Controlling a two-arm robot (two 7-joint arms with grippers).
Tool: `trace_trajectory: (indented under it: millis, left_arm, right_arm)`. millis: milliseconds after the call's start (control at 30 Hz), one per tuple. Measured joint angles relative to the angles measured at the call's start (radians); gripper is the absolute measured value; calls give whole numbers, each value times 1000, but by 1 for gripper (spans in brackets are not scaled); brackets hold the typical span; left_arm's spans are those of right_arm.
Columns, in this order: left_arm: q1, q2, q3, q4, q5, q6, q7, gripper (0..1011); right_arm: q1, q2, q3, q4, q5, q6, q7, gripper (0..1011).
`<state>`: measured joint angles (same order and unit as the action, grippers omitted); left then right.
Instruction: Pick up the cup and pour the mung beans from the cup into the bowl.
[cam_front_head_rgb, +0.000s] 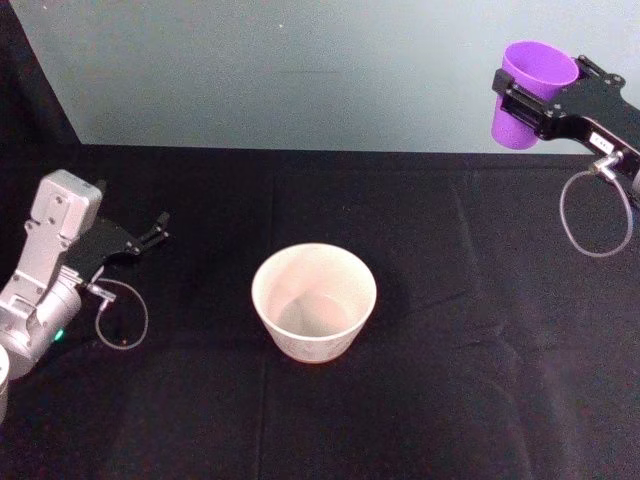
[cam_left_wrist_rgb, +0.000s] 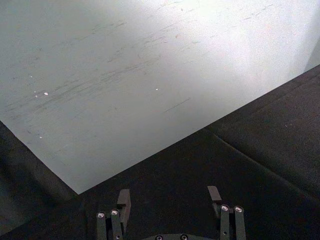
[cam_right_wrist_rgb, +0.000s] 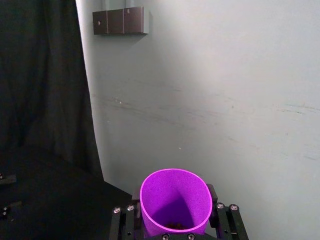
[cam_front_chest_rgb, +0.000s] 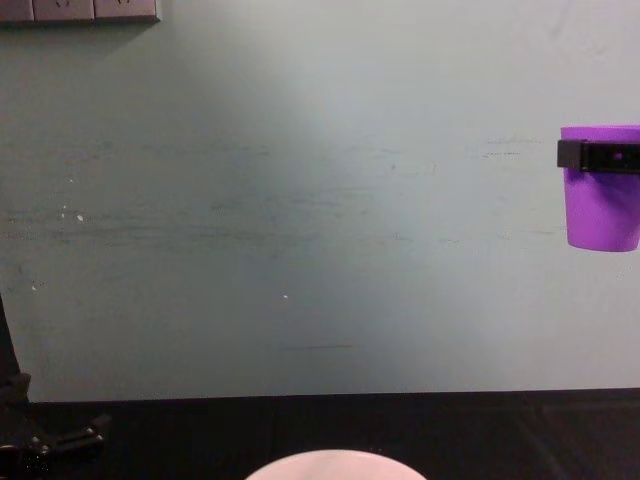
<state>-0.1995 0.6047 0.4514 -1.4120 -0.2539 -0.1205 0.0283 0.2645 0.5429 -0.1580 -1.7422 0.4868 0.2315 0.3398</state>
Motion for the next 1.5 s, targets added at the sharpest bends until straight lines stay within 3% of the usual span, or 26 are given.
trace_trajectory:
  millis: [1500]
  left_arm:
    - [0, 0, 0, 0, 0, 0, 0, 1000]
  right_arm:
    - [0, 0, 0, 0, 0, 0, 0, 736]
